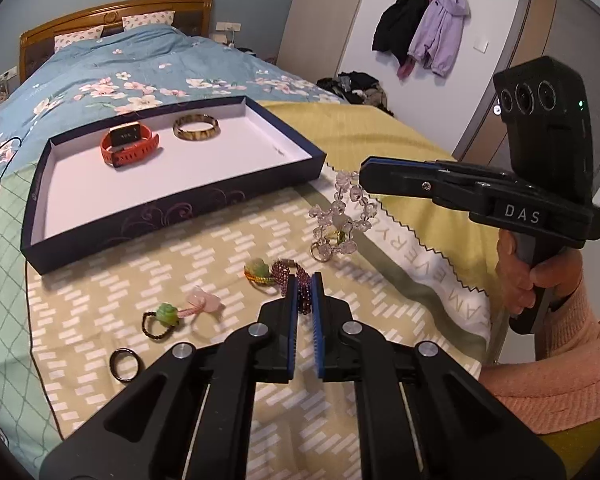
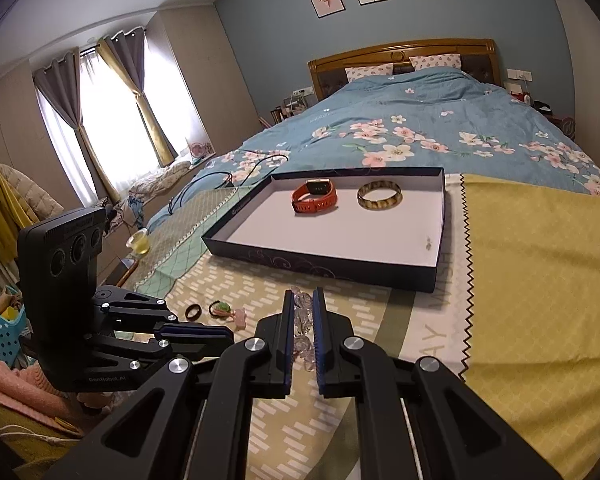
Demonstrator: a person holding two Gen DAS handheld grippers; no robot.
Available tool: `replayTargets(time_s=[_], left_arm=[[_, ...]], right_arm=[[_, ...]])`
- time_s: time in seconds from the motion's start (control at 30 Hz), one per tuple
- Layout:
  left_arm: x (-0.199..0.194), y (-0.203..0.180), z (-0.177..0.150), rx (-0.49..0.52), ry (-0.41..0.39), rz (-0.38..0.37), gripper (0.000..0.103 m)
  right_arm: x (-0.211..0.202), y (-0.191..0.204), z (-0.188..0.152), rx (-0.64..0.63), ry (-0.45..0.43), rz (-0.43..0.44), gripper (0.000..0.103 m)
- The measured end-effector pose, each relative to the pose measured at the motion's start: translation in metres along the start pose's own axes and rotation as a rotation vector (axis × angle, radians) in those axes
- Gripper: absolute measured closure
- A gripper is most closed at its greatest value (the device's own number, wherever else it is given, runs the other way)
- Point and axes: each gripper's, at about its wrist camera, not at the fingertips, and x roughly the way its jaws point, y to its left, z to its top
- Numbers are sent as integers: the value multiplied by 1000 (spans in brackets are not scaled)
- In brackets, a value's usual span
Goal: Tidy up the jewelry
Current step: 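Grasp the pink-stone ring with the left tool while the right tool holds the bead bracelet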
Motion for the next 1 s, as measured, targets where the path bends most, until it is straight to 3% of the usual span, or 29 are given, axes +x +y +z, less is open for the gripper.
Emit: replayTargets(time_s=[0.33, 0.53, 0.77, 1.0], left_arm=[[-15, 2, -6, -2, -15, 3, 96], [-8, 10, -22, -20, 41, 17, 95], [-2, 12, -34, -18, 66, 40, 74], [-11, 18, -34, -30, 39, 66, 73]], right_arm=[[0, 0, 4, 10, -10, 11, 96], [4, 2, 2, 11, 0, 15, 96], [5, 2, 1, 11, 2, 16, 96], [7, 2, -2, 18, 3, 18, 96]])
